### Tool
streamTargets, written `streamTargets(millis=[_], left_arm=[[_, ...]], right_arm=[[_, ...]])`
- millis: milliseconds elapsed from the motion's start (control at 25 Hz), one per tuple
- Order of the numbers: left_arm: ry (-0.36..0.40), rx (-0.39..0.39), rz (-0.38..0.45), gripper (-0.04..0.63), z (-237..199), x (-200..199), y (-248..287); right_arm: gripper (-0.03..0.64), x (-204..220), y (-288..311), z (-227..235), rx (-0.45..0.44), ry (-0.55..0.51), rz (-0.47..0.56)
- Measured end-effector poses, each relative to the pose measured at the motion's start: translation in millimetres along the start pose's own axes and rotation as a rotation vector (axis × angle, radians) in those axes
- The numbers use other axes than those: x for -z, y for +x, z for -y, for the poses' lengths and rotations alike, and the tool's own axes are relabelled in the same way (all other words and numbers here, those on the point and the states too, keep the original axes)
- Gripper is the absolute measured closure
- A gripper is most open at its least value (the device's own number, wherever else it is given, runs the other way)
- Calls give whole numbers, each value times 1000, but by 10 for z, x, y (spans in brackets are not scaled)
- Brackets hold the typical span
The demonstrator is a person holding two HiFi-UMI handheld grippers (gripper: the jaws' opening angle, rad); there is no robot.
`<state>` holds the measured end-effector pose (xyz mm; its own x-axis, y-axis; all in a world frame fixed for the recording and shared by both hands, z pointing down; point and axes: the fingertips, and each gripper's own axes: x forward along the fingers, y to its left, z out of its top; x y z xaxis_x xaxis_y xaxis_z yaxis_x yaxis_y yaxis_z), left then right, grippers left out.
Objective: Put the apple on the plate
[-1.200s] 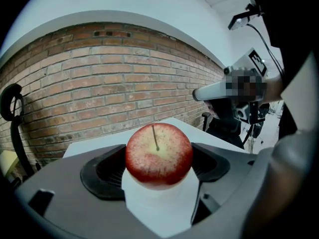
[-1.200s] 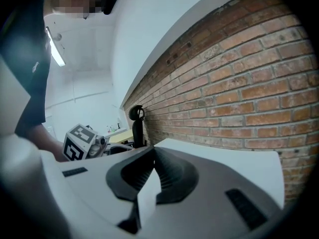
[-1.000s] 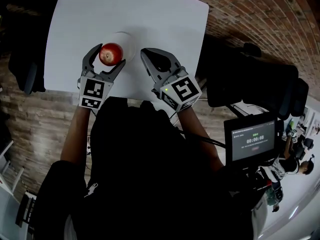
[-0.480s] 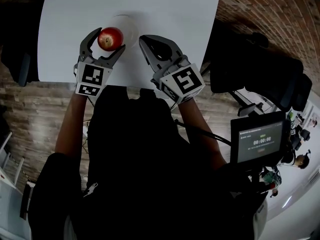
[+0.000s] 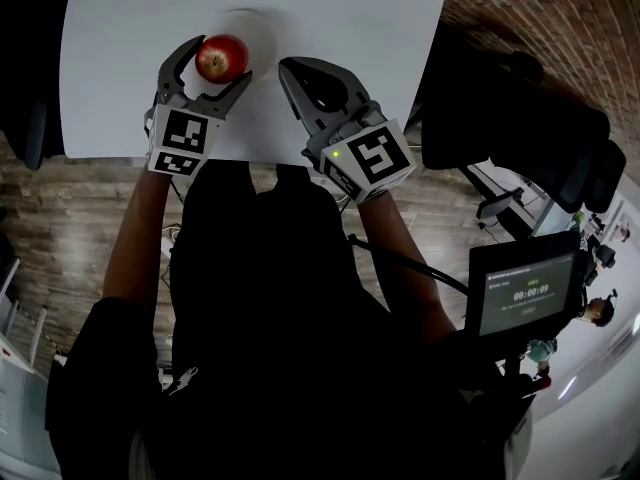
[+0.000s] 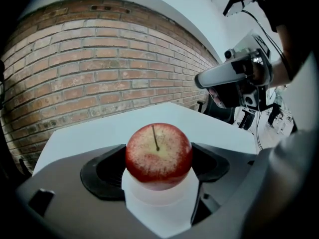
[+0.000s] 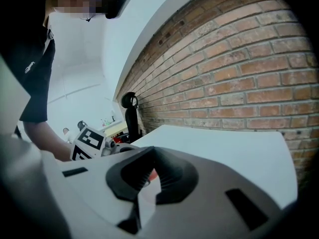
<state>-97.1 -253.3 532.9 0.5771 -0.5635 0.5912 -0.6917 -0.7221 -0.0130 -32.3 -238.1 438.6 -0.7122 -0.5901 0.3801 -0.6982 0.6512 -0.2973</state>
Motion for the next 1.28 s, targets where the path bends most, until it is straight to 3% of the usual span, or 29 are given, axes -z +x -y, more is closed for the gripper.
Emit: streamTargets(millis=[560,1280], left_arm=[[83,33,-59,192,118,262,467],[167,8,-159,192,62,316,651]], right_arm=[[614,252,-48,229,51,41,-39],[612,249,-110,335,84,62,-9]])
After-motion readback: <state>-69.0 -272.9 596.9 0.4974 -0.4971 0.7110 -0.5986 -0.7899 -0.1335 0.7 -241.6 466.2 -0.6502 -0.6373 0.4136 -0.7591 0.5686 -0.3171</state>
